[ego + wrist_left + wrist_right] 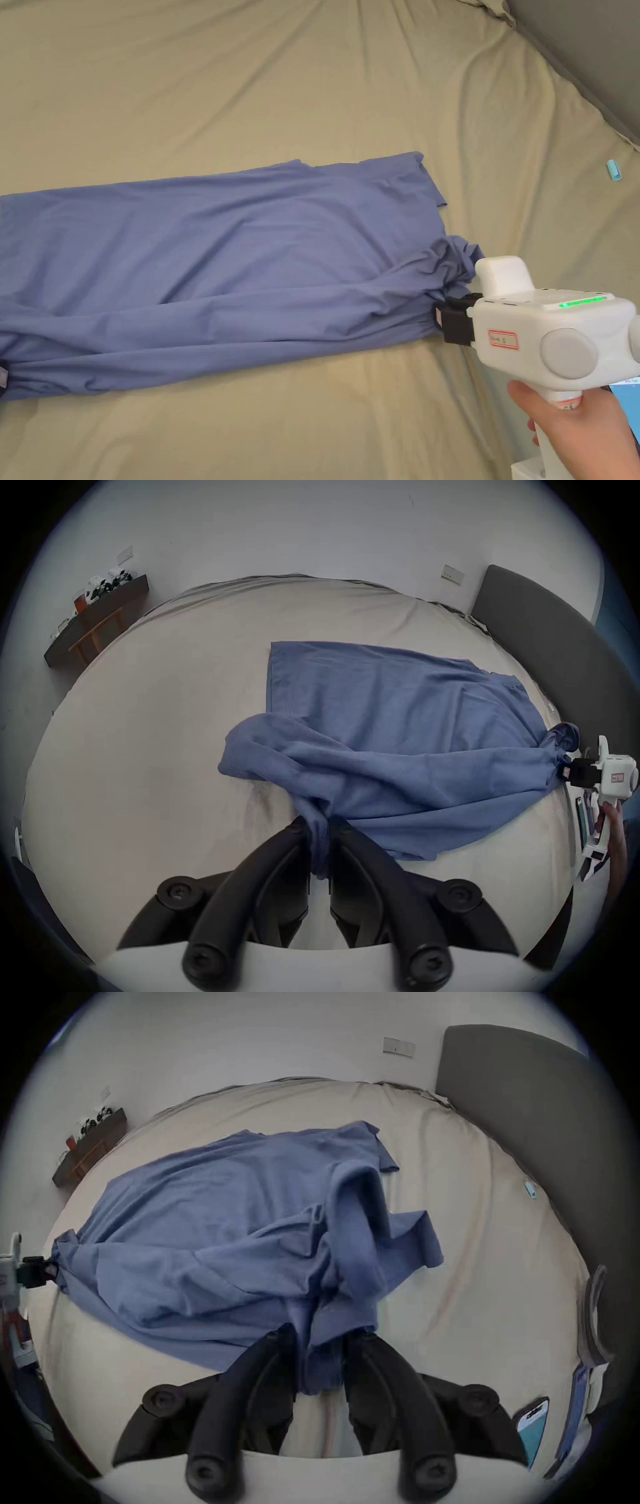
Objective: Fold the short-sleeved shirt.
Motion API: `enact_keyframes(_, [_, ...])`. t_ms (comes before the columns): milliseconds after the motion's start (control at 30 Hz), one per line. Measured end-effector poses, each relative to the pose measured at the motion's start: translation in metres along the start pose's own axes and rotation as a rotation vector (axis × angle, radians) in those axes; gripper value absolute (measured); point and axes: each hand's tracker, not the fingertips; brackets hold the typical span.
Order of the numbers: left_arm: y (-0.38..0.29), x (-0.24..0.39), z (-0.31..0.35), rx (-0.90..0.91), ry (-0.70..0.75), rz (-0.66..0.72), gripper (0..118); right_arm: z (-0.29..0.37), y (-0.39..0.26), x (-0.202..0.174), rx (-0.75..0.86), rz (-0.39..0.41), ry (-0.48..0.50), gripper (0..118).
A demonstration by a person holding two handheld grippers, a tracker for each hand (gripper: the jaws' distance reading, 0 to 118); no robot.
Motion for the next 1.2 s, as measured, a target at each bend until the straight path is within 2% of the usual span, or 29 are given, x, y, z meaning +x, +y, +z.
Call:
enact_keyframes(100, [0.005, -0.002, 0.018, 0.032, -0.025, 0.021, 7, 0.025, 0.002, 0.001, 0.049, -0.032, 0.059, 26])
enact_keyframes(300, [0.001, -0.001, 0.058, 0.083, -0.042, -0.011, 7, 0.073, -0.016, -0.007, 0.07, -0.006, 0.053, 26])
enact_keyframes(433, [-0.026, -0.01, 0.073, 0.055, -0.037, -0.004, 7, 0.096, -0.047, 0.0, 0.041, -0.022, 0.065, 26])
enact_keyframes(700, [-0.075, -0.01, 0.045, -0.087, -0.018, 0.022, 7, 0.074, -0.087, 0.0, -0.069, -0.031, 0.064, 26])
enact_keyframes(767, [-0.075, -0.016, 0.043, -0.105, -0.047, 0.111, 9, 0.07, -0.084, 0.001, -0.079, -0.038, 0.066, 31])
enact_keyframes(800, [-0.074, -0.018, 0.042, -0.112, -0.056, 0.15, 18, 0.07, -0.083, 0.001, -0.086, -0.043, 0.062, 50])
enact_keyframes(833, [-0.074, -0.021, 0.042, -0.122, -0.038, 0.162, 51, 0.071, -0.083, 0.001, -0.093, -0.048, 0.051, 92])
enact_keyframes(867, [-0.075, -0.022, 0.045, -0.122, -0.011, 0.152, 81, 0.072, -0.083, 0.001, -0.098, -0.048, 0.045, 106])
enact_keyframes(900, [-0.075, -0.022, 0.048, -0.113, 0.002, 0.127, 89, 0.077, -0.081, -0.001, -0.09, -0.049, 0.047, 107])
enact_keyframes(1033, [-0.069, -0.022, 0.091, -0.047, 0.044, 0.088, 89, 0.109, -0.068, -0.005, -0.015, -0.082, 0.066, 107])
enact_keyframes(1133, [-0.047, -0.018, 0.135, 0.08, 0.036, 0.089, 89, 0.139, -0.047, -0.016, 0.098, -0.05, 0.061, 107])
enact_keyframes(1200, [-0.026, -0.01, 0.164, 0.167, 0.053, 0.055, 88, 0.161, -0.031, -0.027, 0.187, -0.022, 0.071, 101])
